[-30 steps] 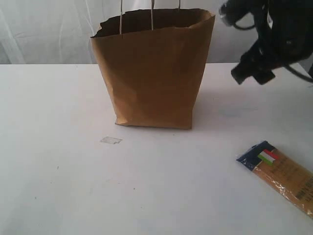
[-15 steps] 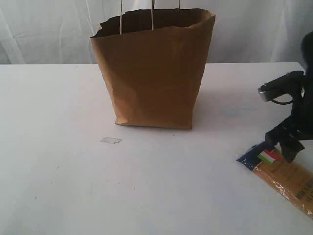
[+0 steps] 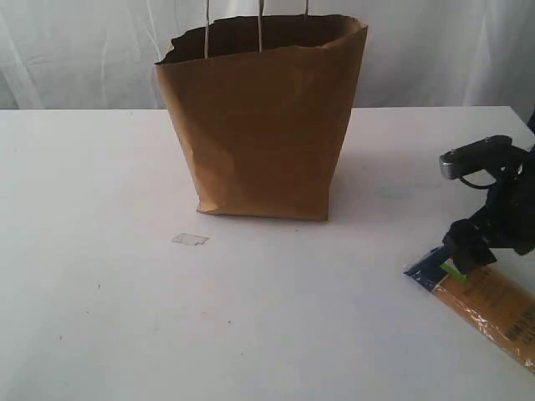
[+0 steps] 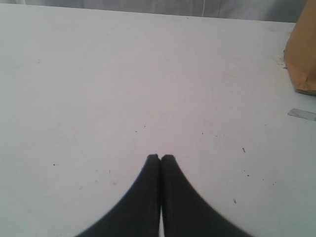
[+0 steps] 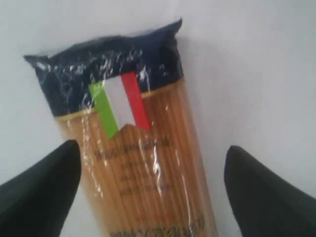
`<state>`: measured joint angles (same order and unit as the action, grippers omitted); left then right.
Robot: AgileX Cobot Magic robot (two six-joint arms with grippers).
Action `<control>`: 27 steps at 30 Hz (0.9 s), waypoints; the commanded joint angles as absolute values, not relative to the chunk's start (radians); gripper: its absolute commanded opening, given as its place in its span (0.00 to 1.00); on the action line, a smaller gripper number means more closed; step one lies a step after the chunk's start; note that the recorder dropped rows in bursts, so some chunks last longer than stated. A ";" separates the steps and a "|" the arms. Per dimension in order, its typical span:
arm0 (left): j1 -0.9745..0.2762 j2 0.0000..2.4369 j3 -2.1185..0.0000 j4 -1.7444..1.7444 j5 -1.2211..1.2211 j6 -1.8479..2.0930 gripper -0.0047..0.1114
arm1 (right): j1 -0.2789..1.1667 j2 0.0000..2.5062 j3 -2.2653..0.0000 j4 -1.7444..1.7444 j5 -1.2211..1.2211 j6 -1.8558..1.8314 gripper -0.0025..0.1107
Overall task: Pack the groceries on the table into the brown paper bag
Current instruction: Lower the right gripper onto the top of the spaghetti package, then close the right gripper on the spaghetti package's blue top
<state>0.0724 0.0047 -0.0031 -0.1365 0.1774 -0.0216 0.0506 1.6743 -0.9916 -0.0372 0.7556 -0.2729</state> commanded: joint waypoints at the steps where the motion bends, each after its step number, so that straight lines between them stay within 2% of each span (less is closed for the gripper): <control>1: 0.067 0.000 0.000 -0.148 0.180 -0.022 0.04 | 0.051 1.677 -0.986 -0.042 0.541 -0.279 0.68; 5: 0.067 0.000 0.000 -0.148 0.180 -0.022 0.04 | 0.051 1.677 -0.987 -0.018 0.666 -0.177 0.68; 8: 0.067 0.000 0.000 -0.148 0.180 -0.022 0.04 | 0.051 1.679 -0.987 -0.008 0.656 -0.183 0.69; 10: 0.067 0.000 0.000 -0.148 0.180 -0.022 0.04 | 0.051 1.679 -0.987 -0.008 0.642 -0.183 0.74; 12: 0.067 0.000 0.000 -0.148 0.180 -0.022 0.04 | 0.051 1.679 -0.987 -0.011 0.631 -0.183 0.85; 14: 0.067 0.000 0.000 -0.148 0.180 -0.022 0.04 | 0.051 1.679 -0.987 -0.010 0.637 -0.183 0.88; 18: 0.067 0.000 0.000 -0.148 0.180 -0.022 0.04 | 0.051 1.686 -0.987 0.000 0.723 -0.177 0.88; 27: 0.067 0.000 0.000 -0.148 0.180 -0.022 0.04 | 0.051 1.825 -0.987 0.096 0.755 -0.288 0.88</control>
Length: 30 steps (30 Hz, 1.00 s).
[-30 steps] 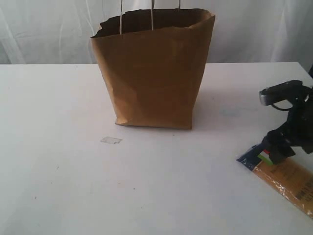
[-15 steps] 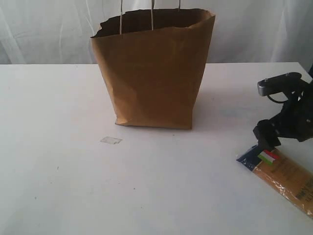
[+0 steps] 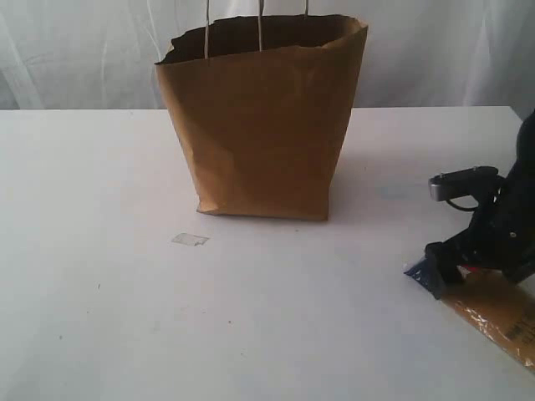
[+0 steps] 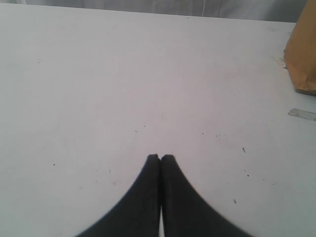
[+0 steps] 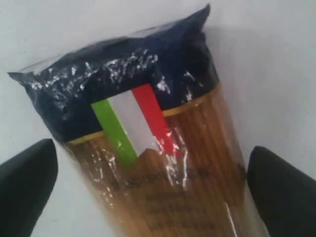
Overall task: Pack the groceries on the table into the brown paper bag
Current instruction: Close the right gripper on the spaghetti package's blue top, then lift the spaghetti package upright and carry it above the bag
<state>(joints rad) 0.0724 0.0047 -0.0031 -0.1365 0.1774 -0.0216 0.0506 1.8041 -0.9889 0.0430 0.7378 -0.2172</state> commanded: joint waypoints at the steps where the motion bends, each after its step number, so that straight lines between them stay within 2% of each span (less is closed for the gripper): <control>1: 0.067 0.000 0.000 -0.148 0.180 -0.022 0.04 | 0.051 1.830 -0.987 0.096 0.755 -0.300 0.88; 6: 0.067 0.000 0.000 -0.148 0.180 -0.022 0.04 | 0.051 1.850 -0.987 0.073 0.762 -0.329 0.88; 8: 0.067 0.000 0.000 -0.148 0.180 -0.022 0.04 | 0.051 1.854 -0.987 0.077 0.764 -0.309 0.83; 10: 0.067 0.000 0.000 -0.148 0.180 -0.022 0.04 | 0.051 1.855 -0.987 0.085 0.762 -0.309 0.72; 12: 0.067 0.000 0.000 -0.148 0.180 -0.022 0.04 | 0.051 1.855 -0.987 0.099 0.762 -0.309 0.53; 13: 0.067 0.000 0.000 -0.148 0.180 -0.022 0.04 | 0.051 1.855 -0.987 0.113 0.771 -0.308 0.30; 14: 0.067 0.000 0.000 -0.148 0.180 -0.022 0.04 | 0.051 1.855 -0.987 0.127 0.781 -0.308 0.13; 15: 0.067 0.000 0.000 -0.148 0.180 -0.022 0.04 | 0.051 1.855 -0.990 0.145 0.802 -0.308 0.03; 18: 0.067 0.000 0.000 -0.148 0.180 -0.022 0.04 | 0.051 1.847 -0.992 0.228 0.924 -0.311 0.03; 21: 0.067 0.000 0.000 -0.148 0.180 -0.022 0.04 | 0.051 1.776 -1.039 0.523 1.043 -0.543 0.02; 26: 0.067 0.000 0.000 -0.148 0.180 -0.022 0.04 | 0.051 1.573 -1.032 0.423 0.817 -0.499 0.02; 30: 0.067 0.000 0.000 -0.148 0.180 -0.022 0.04 | 0.051 1.353 -1.032 0.363 0.820 -0.405 0.02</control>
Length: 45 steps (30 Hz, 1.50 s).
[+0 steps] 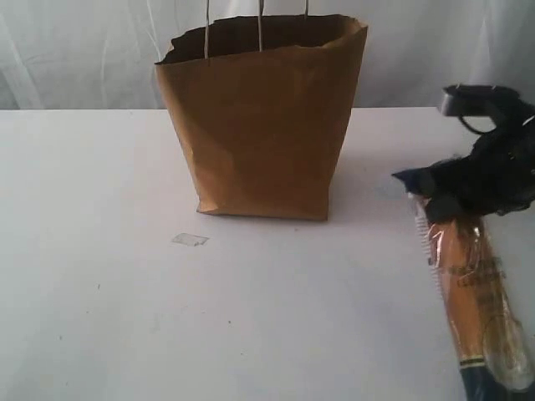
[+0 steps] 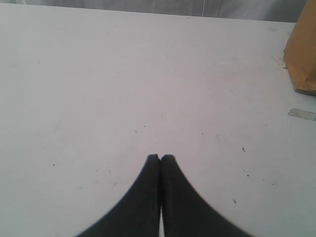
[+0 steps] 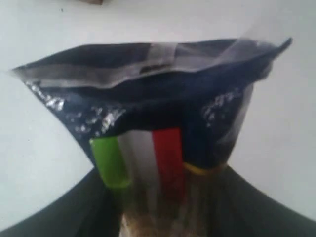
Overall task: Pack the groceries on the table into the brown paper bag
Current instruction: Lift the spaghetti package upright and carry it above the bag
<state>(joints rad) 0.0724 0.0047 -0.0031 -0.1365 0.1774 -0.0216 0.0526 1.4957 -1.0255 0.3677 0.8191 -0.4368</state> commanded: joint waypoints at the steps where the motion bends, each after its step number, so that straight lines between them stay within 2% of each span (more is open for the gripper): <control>1: 0.067 0.000 0.000 -0.148 0.180 -0.022 0.04 | 0.051 1.304 -1.032 0.365 0.813 -0.405 0.02; 10: 0.067 0.000 0.000 -0.148 0.180 -0.022 0.04 | 0.051 0.996 -1.032 0.363 0.711 -0.396 0.02; 21: 0.067 0.000 0.000 -0.148 0.180 -0.022 0.04 | 0.051 0.941 -1.032 0.500 0.864 -0.363 0.02; 32: 0.067 0.000 0.000 -0.148 0.180 -0.022 0.04 | 0.051 0.921 -1.036 0.692 0.408 -0.405 0.02; 41: 0.067 0.000 0.000 -0.148 0.180 -0.022 0.04 | 0.051 0.924 -1.067 1.037 0.163 -0.619 0.02; 45: 0.067 0.000 0.000 -0.148 0.180 -0.022 0.04 | 0.051 0.945 -1.124 1.066 0.116 -0.644 0.02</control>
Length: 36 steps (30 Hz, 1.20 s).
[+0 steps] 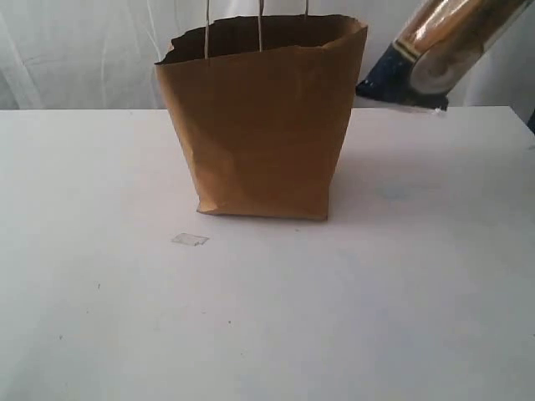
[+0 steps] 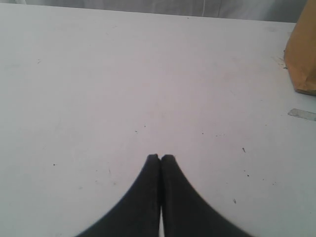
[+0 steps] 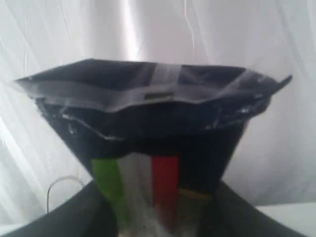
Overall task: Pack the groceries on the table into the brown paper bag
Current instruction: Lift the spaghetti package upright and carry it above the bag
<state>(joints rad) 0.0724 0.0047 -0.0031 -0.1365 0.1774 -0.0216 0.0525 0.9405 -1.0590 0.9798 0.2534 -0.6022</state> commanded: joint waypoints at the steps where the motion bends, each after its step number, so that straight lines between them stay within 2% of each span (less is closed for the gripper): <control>1: 0.067 0.000 0.000 -0.148 0.180 -0.022 0.04 | 0.051 0.954 -1.142 1.080 0.116 -0.644 0.02; 9: 0.067 0.000 0.000 -0.148 0.180 -0.022 0.04 | 0.051 1.103 -1.286 1.299 0.121 -0.652 0.02; 13: 0.067 0.000 0.000 -0.148 0.180 -0.022 0.04 | 0.051 1.233 -1.377 1.400 0.256 -0.703 0.02; 17: 0.067 0.000 0.000 -0.148 0.180 -0.022 0.04 | 0.051 1.356 -1.456 1.744 0.441 -1.109 0.02; 21: 0.067 0.000 0.000 -0.148 0.180 -0.022 0.04 | 0.056 1.418 -1.505 1.744 0.594 -1.330 0.02; 26: 0.067 0.000 0.000 -0.148 0.180 -0.022 0.04 | 0.083 1.419 -1.503 1.744 0.528 -1.473 0.02; 33: 0.067 0.000 0.000 -0.148 0.180 -0.022 0.04 | 0.151 1.424 -1.527 1.744 0.481 -1.458 0.02; 36: 0.067 0.000 0.000 -0.148 0.180 -0.022 0.04 | 0.198 1.424 -1.576 1.744 0.386 -1.470 0.02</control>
<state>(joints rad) 0.0724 0.0047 -0.0031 -0.1365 0.1774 -0.0216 0.1611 1.4449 -1.5172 1.6805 0.4447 -1.4575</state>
